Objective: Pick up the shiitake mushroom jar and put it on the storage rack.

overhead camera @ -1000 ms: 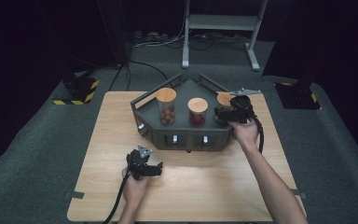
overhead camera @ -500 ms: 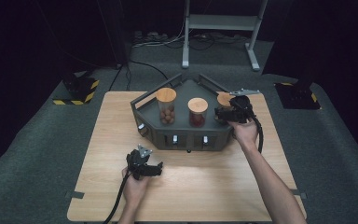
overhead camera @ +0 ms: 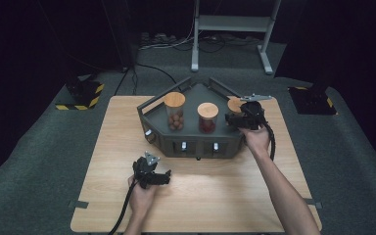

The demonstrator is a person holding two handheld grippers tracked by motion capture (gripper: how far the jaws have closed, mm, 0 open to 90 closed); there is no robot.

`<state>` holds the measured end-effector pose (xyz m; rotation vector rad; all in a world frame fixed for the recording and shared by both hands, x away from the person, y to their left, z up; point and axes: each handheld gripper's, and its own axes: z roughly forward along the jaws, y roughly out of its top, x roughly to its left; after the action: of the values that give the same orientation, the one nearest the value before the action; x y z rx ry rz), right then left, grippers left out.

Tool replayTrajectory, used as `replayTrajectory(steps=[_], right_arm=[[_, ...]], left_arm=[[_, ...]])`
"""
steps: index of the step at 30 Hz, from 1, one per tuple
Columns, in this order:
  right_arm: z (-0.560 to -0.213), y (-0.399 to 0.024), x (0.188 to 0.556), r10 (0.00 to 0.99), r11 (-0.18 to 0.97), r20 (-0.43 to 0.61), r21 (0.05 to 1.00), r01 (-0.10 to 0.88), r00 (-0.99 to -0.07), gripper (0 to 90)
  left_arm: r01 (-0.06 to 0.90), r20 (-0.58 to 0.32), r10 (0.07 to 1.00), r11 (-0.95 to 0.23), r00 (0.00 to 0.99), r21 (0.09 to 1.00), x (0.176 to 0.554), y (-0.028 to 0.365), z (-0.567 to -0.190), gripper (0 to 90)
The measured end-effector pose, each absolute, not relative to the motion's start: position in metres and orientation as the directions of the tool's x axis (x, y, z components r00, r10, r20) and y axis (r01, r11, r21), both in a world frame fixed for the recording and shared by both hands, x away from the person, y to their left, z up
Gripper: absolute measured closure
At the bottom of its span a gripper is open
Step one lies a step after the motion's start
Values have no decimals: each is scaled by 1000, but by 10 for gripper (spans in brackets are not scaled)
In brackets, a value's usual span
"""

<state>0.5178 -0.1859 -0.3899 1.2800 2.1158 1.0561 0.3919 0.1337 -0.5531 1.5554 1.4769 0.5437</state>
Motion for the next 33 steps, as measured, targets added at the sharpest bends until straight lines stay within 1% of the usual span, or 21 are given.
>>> replayTrajectory(steps=[18, 22, 25, 33], right_arm=[[-394, -191, 518, 874, 256, 39, 811, 526, -485, 236], [-393, -192, 518, 877, 242, 47, 816, 525, -478, 155], [-393, -193, 518, 871, 233, 67, 816, 529, -487, 113], [-390, -194, 514, 856, 238, 70, 825, 512, -512, 74]], left_arm=[[554, -258, 947, 113, 192, 825, 392, 134, -553, 41], [554, -258, 947, 113, 191, 825, 392, 134, -553, 41], [554, -258, 947, 112, 192, 825, 392, 134, -553, 41], [553, -258, 947, 113, 191, 825, 392, 134, -553, 41]])
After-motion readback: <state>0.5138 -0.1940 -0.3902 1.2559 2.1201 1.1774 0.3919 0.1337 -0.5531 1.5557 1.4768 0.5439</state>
